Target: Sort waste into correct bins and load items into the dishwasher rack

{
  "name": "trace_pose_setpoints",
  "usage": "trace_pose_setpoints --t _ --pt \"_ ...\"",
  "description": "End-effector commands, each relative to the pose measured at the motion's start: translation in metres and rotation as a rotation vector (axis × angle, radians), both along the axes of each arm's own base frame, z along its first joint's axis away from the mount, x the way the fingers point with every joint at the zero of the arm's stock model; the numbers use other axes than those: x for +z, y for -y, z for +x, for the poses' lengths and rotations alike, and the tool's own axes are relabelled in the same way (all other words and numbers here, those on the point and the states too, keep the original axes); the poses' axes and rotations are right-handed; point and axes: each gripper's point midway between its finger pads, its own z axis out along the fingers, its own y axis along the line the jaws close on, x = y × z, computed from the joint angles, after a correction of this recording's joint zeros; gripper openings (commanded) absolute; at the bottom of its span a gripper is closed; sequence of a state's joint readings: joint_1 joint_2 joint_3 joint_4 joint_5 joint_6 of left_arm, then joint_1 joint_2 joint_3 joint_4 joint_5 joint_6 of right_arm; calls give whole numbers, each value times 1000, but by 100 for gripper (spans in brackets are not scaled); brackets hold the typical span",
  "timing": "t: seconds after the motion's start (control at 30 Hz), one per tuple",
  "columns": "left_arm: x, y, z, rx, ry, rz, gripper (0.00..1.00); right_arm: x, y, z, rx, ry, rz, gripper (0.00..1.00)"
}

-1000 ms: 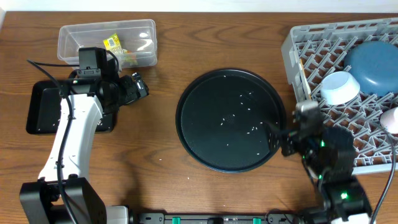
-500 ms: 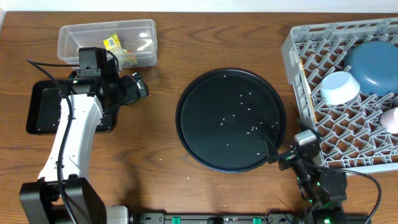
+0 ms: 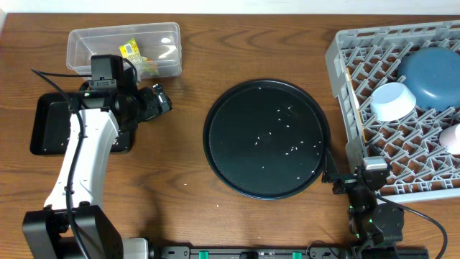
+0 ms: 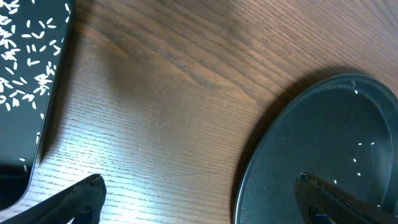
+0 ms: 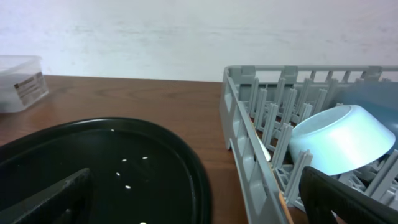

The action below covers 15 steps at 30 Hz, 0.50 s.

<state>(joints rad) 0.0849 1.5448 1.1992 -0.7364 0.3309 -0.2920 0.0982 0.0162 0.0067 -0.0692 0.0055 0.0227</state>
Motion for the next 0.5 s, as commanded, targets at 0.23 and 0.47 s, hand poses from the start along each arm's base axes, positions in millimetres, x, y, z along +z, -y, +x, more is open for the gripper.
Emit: trace_pose_setpoints --t 0.23,0.47 --pt "-2 -2 -1 6 -7 1 98 0 8 0 -38 1 32 99" --pt "-2 -2 -1 6 -7 1 98 1 9 0 -40 2 32 99"
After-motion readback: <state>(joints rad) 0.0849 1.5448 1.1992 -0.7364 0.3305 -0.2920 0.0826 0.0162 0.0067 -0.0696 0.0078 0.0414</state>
